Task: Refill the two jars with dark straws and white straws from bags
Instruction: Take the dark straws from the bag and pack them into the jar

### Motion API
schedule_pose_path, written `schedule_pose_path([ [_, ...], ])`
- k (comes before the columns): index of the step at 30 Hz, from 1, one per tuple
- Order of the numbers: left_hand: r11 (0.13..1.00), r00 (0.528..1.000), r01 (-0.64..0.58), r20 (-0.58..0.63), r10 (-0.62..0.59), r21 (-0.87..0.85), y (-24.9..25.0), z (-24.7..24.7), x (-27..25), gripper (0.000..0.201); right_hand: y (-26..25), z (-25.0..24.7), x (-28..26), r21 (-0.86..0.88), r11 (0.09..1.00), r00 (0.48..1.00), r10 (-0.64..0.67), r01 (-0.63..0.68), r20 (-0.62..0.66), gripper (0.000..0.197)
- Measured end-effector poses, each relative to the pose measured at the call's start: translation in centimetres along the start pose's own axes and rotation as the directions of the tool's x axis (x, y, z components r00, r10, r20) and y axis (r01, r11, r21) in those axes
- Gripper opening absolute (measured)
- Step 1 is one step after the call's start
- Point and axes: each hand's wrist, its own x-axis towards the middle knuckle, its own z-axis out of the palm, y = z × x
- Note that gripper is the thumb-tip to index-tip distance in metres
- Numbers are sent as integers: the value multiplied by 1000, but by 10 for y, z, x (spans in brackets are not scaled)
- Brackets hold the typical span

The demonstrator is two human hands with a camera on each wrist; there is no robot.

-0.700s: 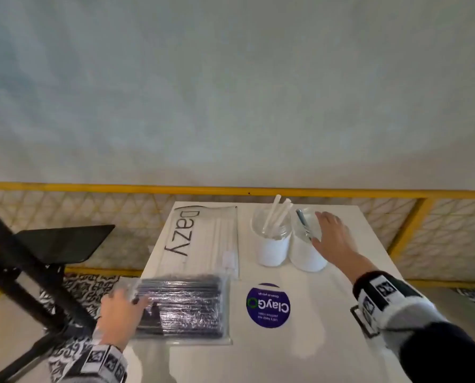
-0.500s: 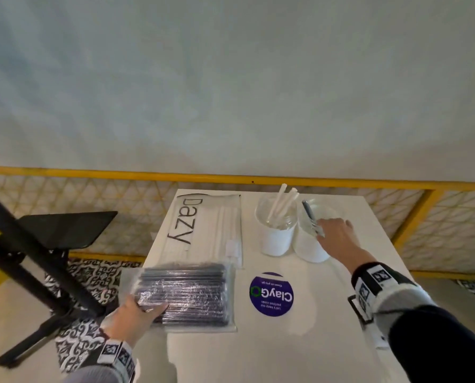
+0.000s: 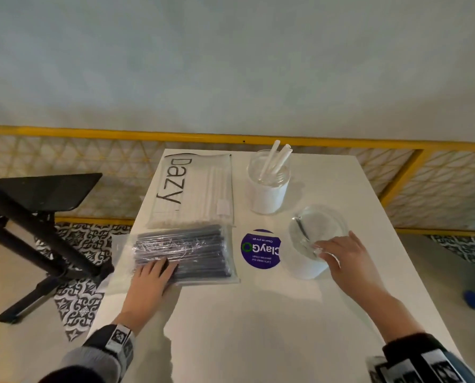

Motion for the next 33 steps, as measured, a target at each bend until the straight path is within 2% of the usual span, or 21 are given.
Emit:
schedule_pose_path([
  [1, 998, 998, -59, -32, 59, 2, 1, -3, 3, 31, -1, -2, -6, 12, 1000, 1000, 2, -1, -11, 36],
  [4, 978, 977, -205, -64, 203, -35, 18, -20, 11, 37, -17, -12, -17, 78, 997, 993, -12, 21, -115, 31],
  [6, 957, 952, -285, -131, 278, -45, 40, -32, 18, 51, -40, -20, -20, 125, 980, 974, -132, 156, -185, 32],
  [7, 945, 940, -322, -138, 313, -56, 53, -38, 20, 58, -54, -21, -21, 160, 960, 963, -203, 232, -177, 34],
  [9, 922, 917, -386, -123, 380, -31, 77, -53, 22, 61, -74, -12, -24, 213, 926, 950, -307, 312, -58, 45],
  [11, 894, 890, -446, -117, 440, -32, 98, -67, 21, 61, -86, 6, -27, 174, 933, 935, -337, 315, 109, 56],
  [13, 870, 871, -489, -91, 483, -67, 112, -79, 19, 65, -90, 22, -29, 160, 946, 935, -308, 281, 175, 50],
  [14, 866, 876, -481, -34, 482, -137, 116, -84, 16, 66, -90, 24, -29, 200, 949, 943, -280, 244, 177, 41],
  [16, 896, 908, -366, 117, 403, -251, 110, -91, 8, 69, -88, 22, -31, 277, 946, 959, -222, 168, 177, 25],
  [17, 904, 920, -329, 123, 372, -273, 102, -91, 2, 77, -85, 18, -33, 296, 946, 965, -191, 132, 180, 21],
  [18, 912, 933, -296, 118, 339, -284, 91, -93, -4, 83, -81, 15, -37, 307, 947, 972, -152, 93, 176, 20],
  [20, 886, 971, -228, -21, 240, -403, 67, -94, -17, 76, -70, 5, -46, 333, 943, 983, -44, -19, 180, 24],
  [22, 768, 990, -125, -125, 60, -628, 49, -93, -27, 50, -58, -4, -53, 373, 916, 977, 74, -146, 202, 32],
  [24, 620, 987, -73, -144, -65, -781, 53, -98, -32, 26, -49, -11, -57, 423, 882, 968, 120, -206, 222, 41],
  [26, 533, 985, -70, -144, -99, -843, 69, -107, -31, 7, -47, -17, -57, 434, 876, 969, 129, -211, 211, 44],
  [29, 455, 960, -100, -206, -191, -885, 90, -120, -22, 27, -63, -29, -41, 464, 871, 984, 109, -163, 141, 33],
  [31, 418, 943, -127, -241, -230, -899, 107, -133, -14, 26, -84, -38, -24, 518, 854, 997, 13, -49, 74, 46],
  [33, 430, 935, -183, -291, -201, -884, 125, -149, -9, 22, -108, -46, -4, 574, 818, 997, -67, 42, 23, 47],
])
